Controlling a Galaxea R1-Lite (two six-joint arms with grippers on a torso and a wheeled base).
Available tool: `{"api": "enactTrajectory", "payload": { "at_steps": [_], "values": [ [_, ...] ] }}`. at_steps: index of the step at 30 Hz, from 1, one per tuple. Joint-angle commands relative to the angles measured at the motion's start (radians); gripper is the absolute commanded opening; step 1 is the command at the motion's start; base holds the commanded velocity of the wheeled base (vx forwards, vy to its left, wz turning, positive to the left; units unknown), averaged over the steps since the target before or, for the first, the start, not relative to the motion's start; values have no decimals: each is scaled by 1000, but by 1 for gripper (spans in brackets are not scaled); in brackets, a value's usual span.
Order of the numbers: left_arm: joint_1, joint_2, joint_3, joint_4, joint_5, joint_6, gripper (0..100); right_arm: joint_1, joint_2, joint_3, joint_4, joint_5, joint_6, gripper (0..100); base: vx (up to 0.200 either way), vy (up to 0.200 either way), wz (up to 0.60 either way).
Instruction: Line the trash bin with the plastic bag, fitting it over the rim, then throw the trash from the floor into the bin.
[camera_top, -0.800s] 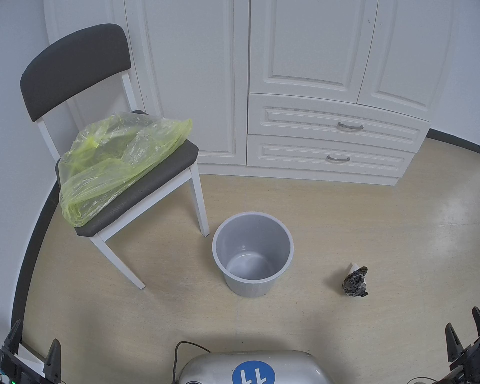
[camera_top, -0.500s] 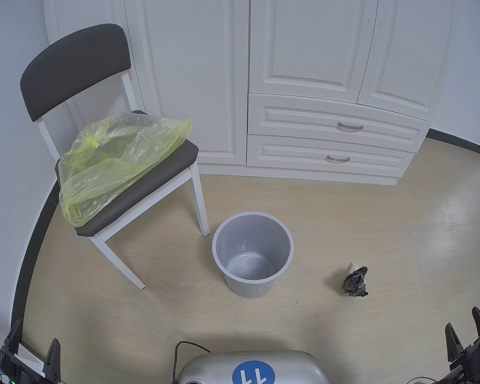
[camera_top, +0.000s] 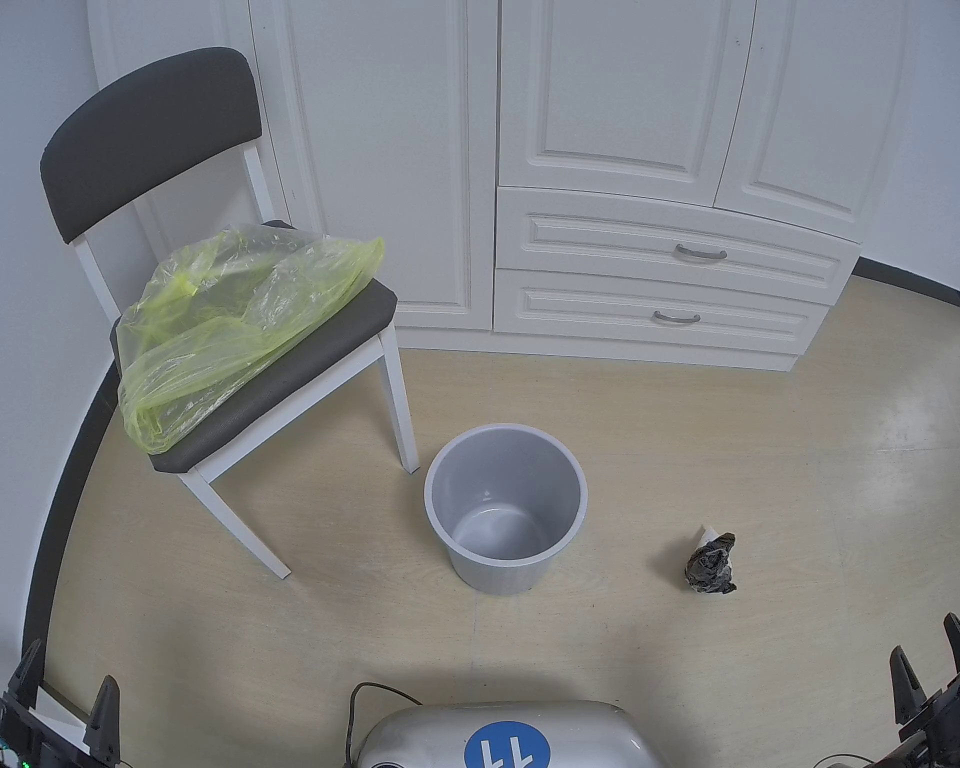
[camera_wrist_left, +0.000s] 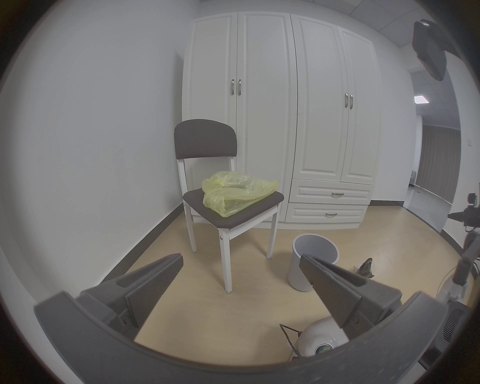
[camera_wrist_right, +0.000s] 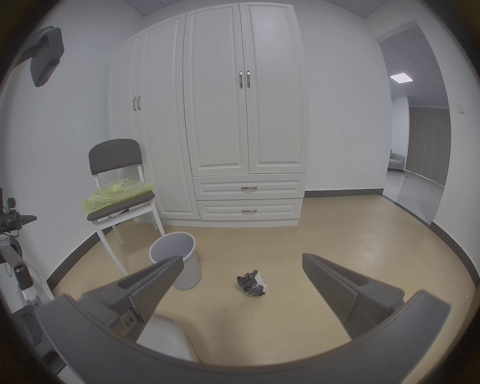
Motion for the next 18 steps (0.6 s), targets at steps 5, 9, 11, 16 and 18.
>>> {"api": "enactTrajectory", "payload": {
  "at_steps": [5,9,11,16,18],
  "values": [
    [2,-16,18,0,0,0,100,-1,-16,18,-2,3,-7,100,0,0,0],
    [2,-16,18,0,-14,41,100,-1,-16,18,-16,28,-81,100,0,0,0],
    [3,-16,18,-9,-52,96,100,-3,-16,18,-17,71,-120,100,0,0,0],
    [3,-16,18,-8,-46,70,100,-3,-16,18,-27,63,-96,100,0,0,0],
    [2,-16,18,-18,-26,35,100,0,-16,-10,-74,68,-41,100,0,0,0]
  ]
}}
